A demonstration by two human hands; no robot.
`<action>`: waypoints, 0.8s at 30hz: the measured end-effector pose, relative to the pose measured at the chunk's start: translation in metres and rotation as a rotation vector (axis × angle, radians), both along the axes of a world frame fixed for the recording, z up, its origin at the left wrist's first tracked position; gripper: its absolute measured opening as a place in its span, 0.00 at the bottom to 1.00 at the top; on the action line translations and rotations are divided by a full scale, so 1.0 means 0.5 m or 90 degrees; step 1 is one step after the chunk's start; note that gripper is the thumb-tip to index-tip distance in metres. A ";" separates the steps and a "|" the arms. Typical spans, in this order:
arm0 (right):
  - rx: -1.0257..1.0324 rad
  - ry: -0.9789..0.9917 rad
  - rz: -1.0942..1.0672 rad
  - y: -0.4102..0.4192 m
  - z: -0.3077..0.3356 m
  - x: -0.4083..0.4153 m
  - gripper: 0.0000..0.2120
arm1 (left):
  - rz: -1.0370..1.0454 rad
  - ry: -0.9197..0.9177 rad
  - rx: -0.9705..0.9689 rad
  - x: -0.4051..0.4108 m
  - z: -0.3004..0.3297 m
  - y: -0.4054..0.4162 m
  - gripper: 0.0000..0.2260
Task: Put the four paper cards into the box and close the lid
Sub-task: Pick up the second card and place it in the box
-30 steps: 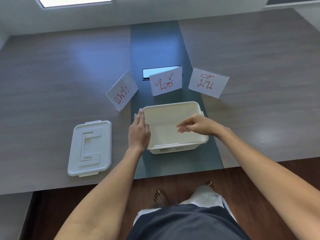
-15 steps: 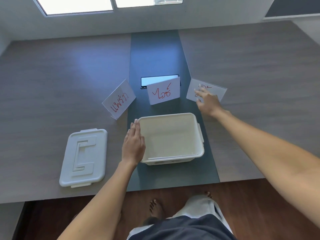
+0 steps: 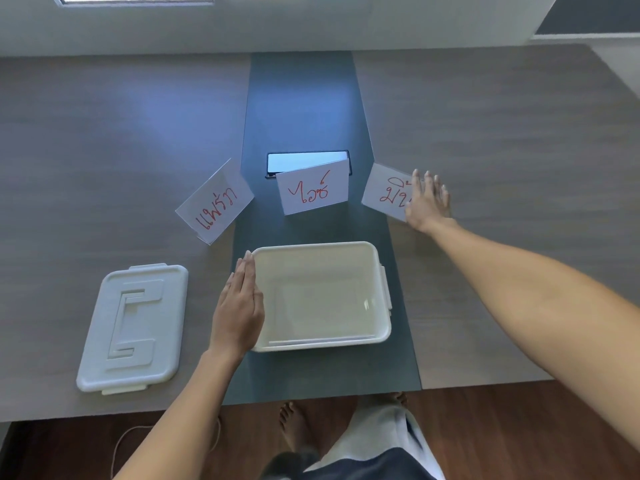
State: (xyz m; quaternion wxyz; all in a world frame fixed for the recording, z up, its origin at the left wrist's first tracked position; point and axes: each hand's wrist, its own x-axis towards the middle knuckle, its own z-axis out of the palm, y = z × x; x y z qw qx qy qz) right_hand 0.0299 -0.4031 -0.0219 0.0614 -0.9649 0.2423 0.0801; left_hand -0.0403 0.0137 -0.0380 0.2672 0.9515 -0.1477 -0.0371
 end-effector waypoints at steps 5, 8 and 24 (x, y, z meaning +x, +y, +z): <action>-0.038 -0.026 -0.016 0.002 0.005 0.022 0.35 | 0.002 0.011 -0.016 0.000 0.004 0.000 0.27; -0.023 -0.048 -0.021 0.004 0.023 0.022 0.22 | 0.004 0.014 -0.019 0.000 0.003 0.001 0.26; 0.135 -0.433 -0.072 0.077 0.097 -0.125 0.16 | 0.006 0.018 -0.021 0.002 0.008 0.000 0.28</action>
